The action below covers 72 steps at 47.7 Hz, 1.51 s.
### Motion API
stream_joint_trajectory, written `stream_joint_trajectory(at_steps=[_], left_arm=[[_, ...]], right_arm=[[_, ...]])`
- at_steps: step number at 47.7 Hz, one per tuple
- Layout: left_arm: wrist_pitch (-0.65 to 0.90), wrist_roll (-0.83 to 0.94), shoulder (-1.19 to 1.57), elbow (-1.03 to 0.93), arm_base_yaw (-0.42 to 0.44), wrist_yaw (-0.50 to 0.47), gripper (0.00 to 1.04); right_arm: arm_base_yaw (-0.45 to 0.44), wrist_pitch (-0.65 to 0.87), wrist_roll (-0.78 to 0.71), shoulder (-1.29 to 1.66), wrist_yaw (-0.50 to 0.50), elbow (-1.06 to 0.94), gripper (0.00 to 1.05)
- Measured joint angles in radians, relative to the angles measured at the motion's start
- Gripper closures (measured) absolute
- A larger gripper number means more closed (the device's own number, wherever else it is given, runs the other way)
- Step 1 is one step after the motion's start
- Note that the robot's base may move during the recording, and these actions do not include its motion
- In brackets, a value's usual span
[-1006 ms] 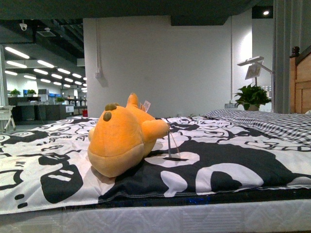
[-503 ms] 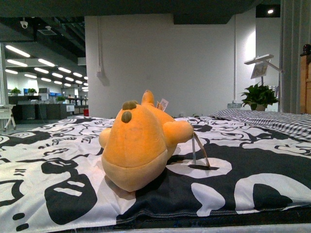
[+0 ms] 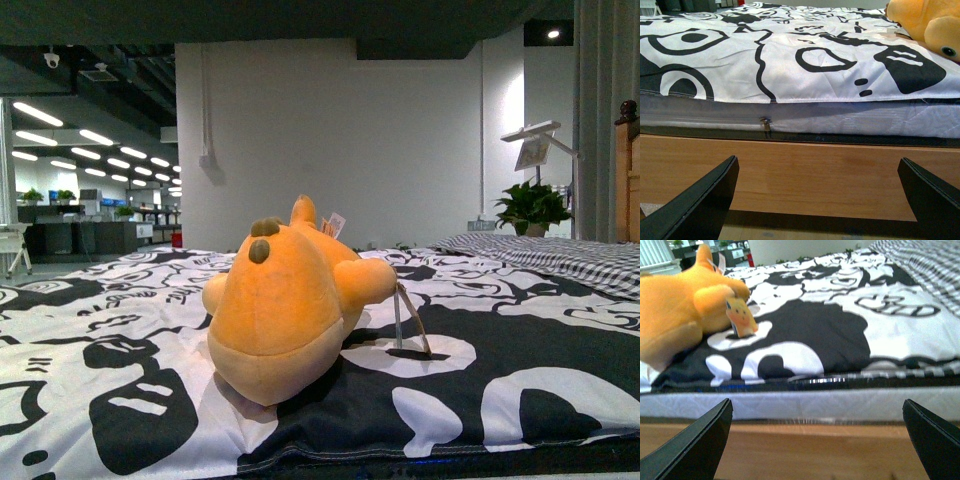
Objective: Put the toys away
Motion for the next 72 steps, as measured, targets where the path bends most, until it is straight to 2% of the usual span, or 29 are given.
stream_joint_trajectory(at_steps=[5,15,24,33,39,45,52,72], left_arm=[[0.000,0.000,0.000,0.000,0.000,0.000,0.06],[0.000,0.000,0.000,0.000,0.000,0.000,0.06],[0.000,0.000,0.000,0.000,0.000,0.000,0.06],[0.000,0.000,0.000,0.000,0.000,0.000,0.06],[0.000,0.000,0.000,0.000,0.000,0.000,0.06],[0.000,0.000,0.000,0.000,0.000,0.000,0.06],[0.000,0.000,0.000,0.000,0.000,0.000,0.06],[0.000,0.000,0.000,0.000,0.000,0.000,0.06]], right_arm=[[0.079,0.050,-0.016,0.197,0.055,0.174,0.00],[0.235,0.005,-0.021,0.432,0.145,0.480,0.00],[0.468,-0.031,-0.046,0.663,0.251,0.768,0.00],[0.689,-0.063,-0.119,0.842,0.362,0.949,0.00],[0.798,-0.082,-0.167,0.981,0.429,1.067,0.00],[0.851,-0.098,-0.191,1.099,0.497,1.162,0.00],[0.871,-0.107,-0.208,1.175,0.534,1.209,0.00],[0.822,-0.076,-0.208,1.251,0.659,1.215,0.00]])
